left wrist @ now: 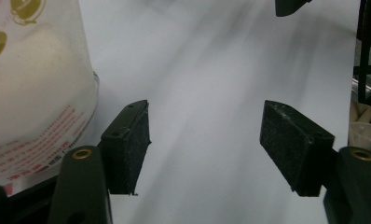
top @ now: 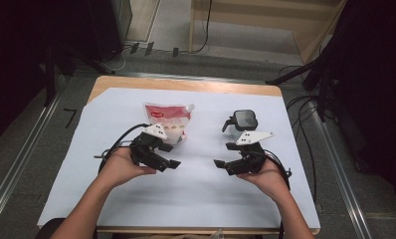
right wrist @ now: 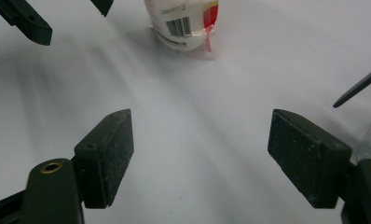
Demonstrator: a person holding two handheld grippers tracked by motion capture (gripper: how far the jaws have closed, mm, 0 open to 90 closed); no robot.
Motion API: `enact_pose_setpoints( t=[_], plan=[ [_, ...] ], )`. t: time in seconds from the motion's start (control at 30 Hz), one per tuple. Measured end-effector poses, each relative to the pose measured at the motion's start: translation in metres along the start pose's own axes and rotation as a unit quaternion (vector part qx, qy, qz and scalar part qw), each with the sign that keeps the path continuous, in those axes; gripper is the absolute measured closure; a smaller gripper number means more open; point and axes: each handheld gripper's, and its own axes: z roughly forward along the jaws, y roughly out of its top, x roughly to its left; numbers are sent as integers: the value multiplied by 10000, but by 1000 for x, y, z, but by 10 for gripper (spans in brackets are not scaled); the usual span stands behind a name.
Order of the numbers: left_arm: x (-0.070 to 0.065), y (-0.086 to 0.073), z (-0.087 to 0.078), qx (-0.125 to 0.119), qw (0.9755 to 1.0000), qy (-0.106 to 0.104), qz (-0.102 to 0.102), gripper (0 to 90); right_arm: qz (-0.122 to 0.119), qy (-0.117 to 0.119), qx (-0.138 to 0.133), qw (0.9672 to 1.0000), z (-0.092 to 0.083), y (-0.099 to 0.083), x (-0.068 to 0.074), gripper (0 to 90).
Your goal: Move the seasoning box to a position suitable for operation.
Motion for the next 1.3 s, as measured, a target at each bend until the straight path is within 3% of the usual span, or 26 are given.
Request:
enact_pose_setpoints(
  t=[0.1, 0.2, 0.33, 0.53, 0.7, 0.83, 0.97, 1.07, 1.3],
  plan=[
    [2, 0, -1, -22, 10000, -44, -73, 361, 56, -26, 0, 10000, -1, 1, -1, 234],
    [5, 0, 0, -101, 9993, -326, -119, 430, 68, -18, -20, 10000, -2, 1, -2, 255],
    [3, 1, 2, -72, 9996, -277, -4, 449, 75, -74, -1, 9999, -5, 0, -2, 275],
    [5, 2, 1, -166, 9991, -382, 91, 437, 229, -123, -74, 9996, -10, 1, -6, 318],
    [8, 2, -2, -158, 9992, -339, 114, 421, 296, -264, -162, 9991, -11, 3, -8, 329],
    [11, 1, -8, -213, 9993, -299, 90, 421, 379, -519, -117, 9979, -14, -1, -12, 317],
    [12, 0, -14, -254, 9994, -226, 89, 430, 666, -719, -210, 9950, -19, -6, -21, 282],
    [13, 0, -15, -217, 9996, -157, 87, 429, 946, -902, -262, 9911, -22, -8, -29, 260],
    [15, -4, -18, -232, 9997, -112, -28, 421, 1332, -1357, -377, 9810, -25, -11, -41, 154]
  ],
)
